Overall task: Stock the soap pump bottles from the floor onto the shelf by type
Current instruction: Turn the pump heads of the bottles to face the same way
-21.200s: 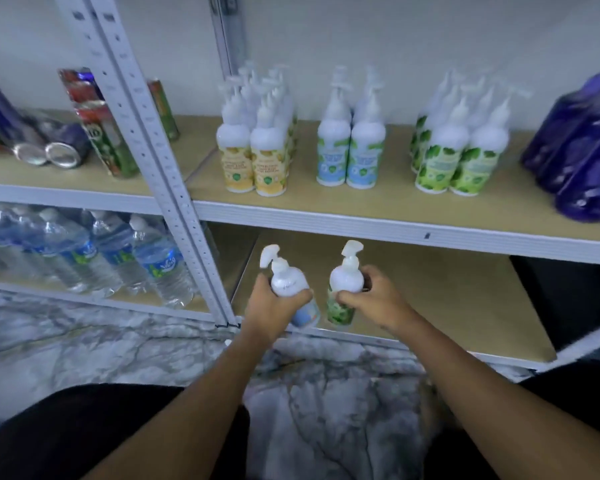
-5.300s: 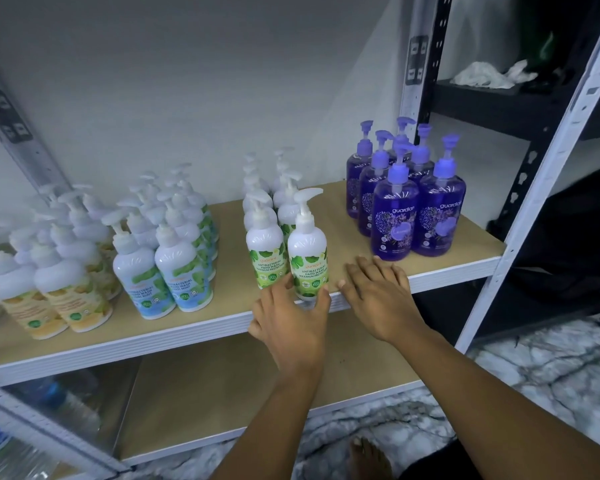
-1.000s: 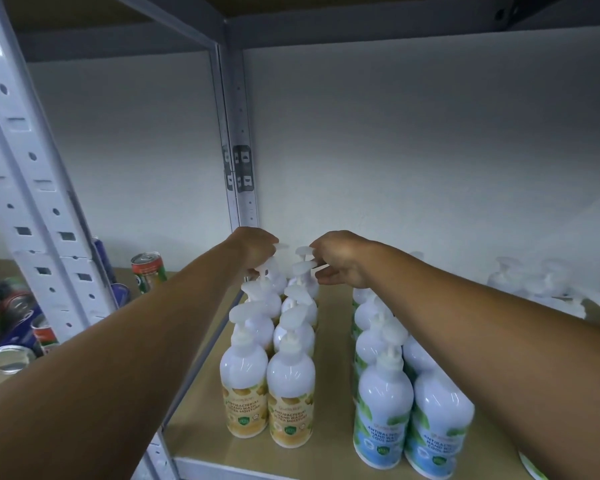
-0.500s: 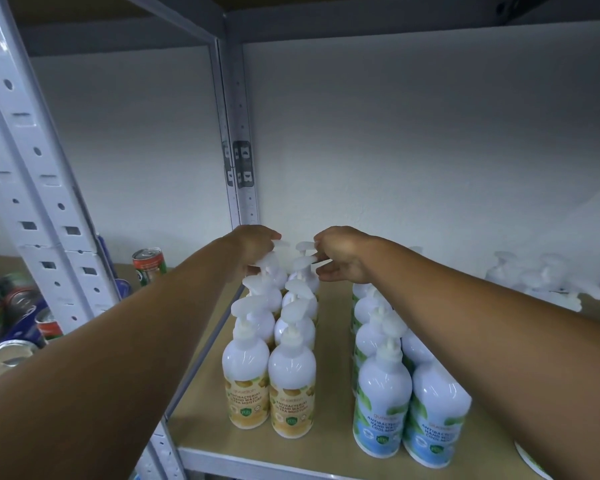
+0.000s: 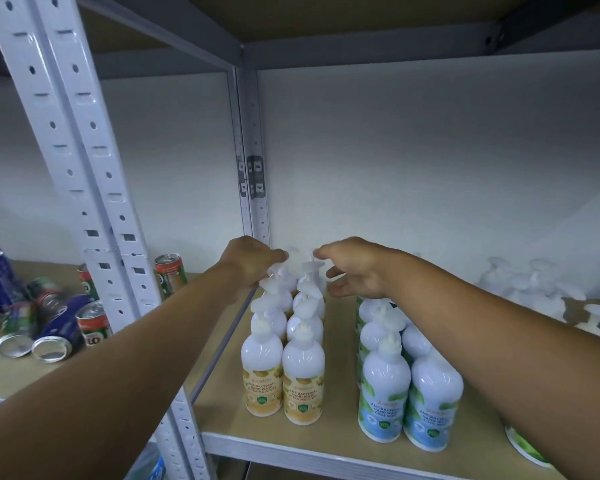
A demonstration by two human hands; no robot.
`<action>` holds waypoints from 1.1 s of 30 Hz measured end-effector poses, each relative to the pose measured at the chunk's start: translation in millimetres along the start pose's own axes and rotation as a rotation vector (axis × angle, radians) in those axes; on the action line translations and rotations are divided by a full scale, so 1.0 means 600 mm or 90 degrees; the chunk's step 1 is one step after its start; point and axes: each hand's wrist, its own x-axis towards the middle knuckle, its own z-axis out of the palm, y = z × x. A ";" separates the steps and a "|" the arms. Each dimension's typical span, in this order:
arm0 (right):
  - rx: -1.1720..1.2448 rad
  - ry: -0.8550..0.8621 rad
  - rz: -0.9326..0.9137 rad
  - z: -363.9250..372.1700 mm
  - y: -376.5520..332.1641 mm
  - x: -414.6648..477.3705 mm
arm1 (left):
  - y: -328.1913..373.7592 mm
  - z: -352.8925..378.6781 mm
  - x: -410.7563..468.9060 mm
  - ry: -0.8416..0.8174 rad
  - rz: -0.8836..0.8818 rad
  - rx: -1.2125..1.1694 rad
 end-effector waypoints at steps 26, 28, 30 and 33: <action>-0.019 0.069 -0.032 0.034 0.032 0.037 | -0.025 -0.007 0.013 -0.128 -0.031 0.011; -0.023 0.072 -0.031 0.034 0.033 0.038 | -0.023 -0.007 0.015 -0.145 -0.041 0.007; -0.024 0.073 -0.029 0.035 0.032 0.038 | -0.023 -0.008 0.015 -0.152 -0.047 0.002; -0.021 0.073 -0.029 0.034 0.032 0.034 | -0.025 -0.007 0.017 -0.155 -0.054 -0.010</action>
